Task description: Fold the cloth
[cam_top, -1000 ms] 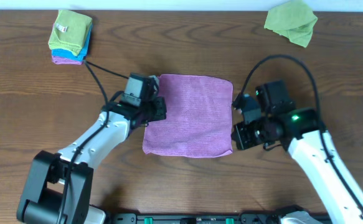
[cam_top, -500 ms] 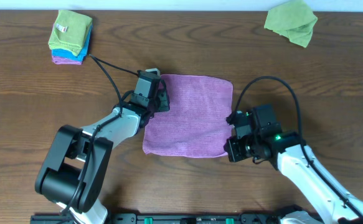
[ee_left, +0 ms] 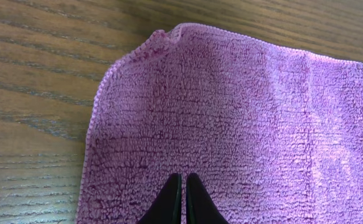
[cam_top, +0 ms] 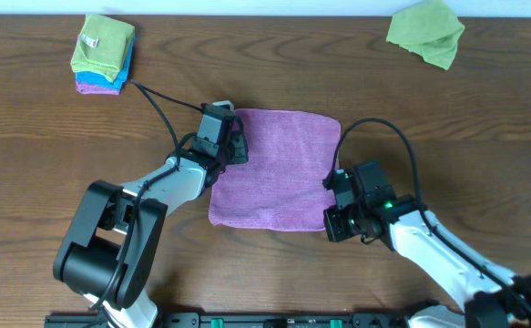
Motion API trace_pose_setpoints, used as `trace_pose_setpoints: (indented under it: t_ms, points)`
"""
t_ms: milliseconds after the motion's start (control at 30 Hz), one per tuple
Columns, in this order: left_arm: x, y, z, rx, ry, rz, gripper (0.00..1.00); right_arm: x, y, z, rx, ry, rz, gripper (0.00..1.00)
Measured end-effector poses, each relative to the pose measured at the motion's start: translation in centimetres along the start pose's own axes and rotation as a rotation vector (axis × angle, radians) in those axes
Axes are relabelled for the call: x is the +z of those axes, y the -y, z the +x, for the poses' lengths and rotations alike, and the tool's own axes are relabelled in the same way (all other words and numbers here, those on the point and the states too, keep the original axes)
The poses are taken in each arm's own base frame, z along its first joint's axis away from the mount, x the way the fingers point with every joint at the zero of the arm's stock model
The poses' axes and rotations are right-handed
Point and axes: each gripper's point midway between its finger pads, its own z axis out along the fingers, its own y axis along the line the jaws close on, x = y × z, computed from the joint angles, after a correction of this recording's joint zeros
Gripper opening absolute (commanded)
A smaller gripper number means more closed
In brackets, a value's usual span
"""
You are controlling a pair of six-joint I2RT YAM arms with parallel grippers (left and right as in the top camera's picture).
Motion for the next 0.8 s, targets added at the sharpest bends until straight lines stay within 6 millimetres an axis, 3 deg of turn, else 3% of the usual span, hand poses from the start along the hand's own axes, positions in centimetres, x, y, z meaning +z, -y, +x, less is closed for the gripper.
trace_pose_setpoints:
  t_ms: [100, 367, 800]
  points:
    - [0.0, 0.0, 0.0, 0.0, -0.002, -0.001, 0.06, 0.9, -0.1, 1.0, 0.005, -0.052, 0.004, 0.02]
    - [0.0, 0.0, 0.1, 0.0, -0.003, -0.002, 0.06, 0.9, -0.7, 1.8, 0.04, -0.089, -0.003, 0.02]
    - [0.0, 0.0, -0.1, 0.001, 0.002, 0.001, 0.06, 0.7, -0.6, 2.0, 0.097, -0.106, 0.012, 0.02]
